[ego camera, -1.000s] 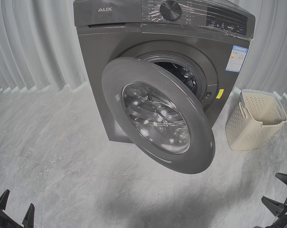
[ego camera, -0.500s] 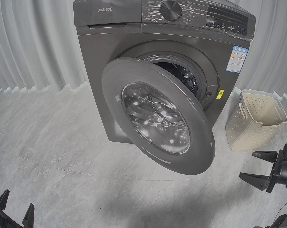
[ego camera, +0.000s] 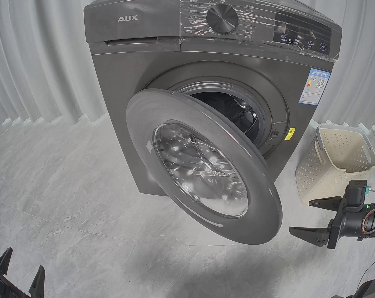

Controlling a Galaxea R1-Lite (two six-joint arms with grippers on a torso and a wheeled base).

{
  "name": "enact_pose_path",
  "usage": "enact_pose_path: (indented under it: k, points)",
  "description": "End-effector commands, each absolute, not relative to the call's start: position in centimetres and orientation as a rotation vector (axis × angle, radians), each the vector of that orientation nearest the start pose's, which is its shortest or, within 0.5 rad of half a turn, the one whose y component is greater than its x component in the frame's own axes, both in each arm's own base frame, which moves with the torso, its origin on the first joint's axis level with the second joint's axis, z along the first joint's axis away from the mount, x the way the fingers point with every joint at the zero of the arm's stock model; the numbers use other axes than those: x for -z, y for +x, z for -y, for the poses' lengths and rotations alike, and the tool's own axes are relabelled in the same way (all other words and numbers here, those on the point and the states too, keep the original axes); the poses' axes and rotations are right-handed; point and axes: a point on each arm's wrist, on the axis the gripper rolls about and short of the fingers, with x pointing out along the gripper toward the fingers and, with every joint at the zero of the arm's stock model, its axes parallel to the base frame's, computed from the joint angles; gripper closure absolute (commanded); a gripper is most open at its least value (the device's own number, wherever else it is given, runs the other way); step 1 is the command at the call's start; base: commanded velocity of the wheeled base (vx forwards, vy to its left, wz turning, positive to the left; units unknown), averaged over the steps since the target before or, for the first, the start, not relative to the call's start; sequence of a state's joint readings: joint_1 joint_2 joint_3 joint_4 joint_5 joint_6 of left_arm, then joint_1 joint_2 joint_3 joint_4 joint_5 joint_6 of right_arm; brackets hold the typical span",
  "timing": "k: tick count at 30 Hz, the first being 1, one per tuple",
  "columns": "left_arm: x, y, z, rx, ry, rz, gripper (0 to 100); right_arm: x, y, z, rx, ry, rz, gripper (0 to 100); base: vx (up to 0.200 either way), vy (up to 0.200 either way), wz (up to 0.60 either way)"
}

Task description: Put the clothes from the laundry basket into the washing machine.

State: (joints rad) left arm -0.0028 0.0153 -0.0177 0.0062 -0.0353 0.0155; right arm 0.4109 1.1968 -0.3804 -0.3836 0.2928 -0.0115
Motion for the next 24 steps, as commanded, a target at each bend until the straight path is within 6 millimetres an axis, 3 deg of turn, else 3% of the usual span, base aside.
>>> enact_pose_path:
  k: [1, 8, 16, 24]
  points:
    - [-7.6, -2.3, 0.1, 0.038, 0.015, -0.007, 0, -15.9, 14.2, -7.8, -0.726, -0.057, -0.453, 0, 0.0, 0.0, 0.0]
    - [-7.5, -2.2, 0.1, 0.038, 0.015, -0.01, 0, -16.1, 14.6, -8.7, -0.748, -0.065, -0.459, 0, 0.0, 0.0, 0.0]
    - [-7.6, -2.3, 0.1, 0.038, 0.015, -0.009, 0, -15.6, 17.3, -9.4, -0.536, -0.102, -0.495, 0, 0.0, 0.0, 0.0]
    - [-7.6, -2.3, 0.1, 0.038, 0.015, -0.007, 0, -16.2, 18.7, -6.4, -0.295, -0.044, -0.404, 0, 0.0, 0.0, 0.0]
